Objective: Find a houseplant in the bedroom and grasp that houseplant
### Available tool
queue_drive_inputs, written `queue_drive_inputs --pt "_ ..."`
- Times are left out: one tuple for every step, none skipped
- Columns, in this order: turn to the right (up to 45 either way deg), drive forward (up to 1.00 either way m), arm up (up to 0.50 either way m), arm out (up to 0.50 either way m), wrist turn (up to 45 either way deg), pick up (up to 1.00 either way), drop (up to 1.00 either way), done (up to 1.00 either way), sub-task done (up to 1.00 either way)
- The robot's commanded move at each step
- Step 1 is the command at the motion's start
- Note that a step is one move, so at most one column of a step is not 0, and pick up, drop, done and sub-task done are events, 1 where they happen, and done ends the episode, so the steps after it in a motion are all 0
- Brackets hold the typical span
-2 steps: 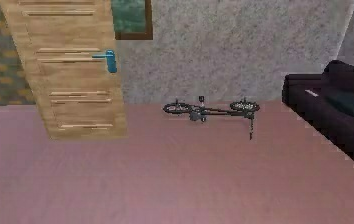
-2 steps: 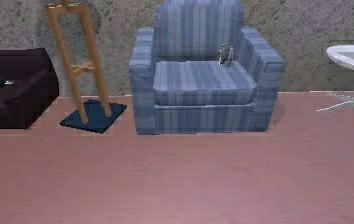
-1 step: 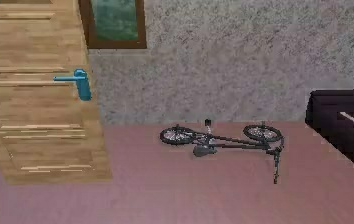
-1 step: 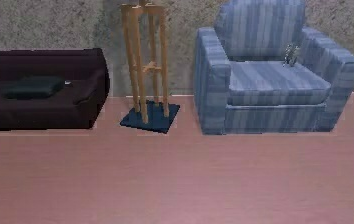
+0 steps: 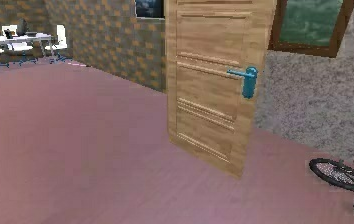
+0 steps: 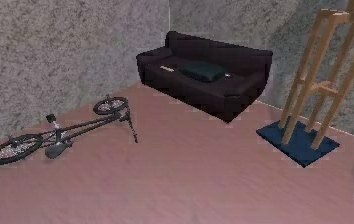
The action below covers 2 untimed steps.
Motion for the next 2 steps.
queue_drive_inputs --pt "0.0 0.65 0.00 0.00 0.0 0.00 0.00 0.00 0.00" --pt "-45.0 0.00 0.00 0.00 0.0 0.00 0.00 0.00 0.00"
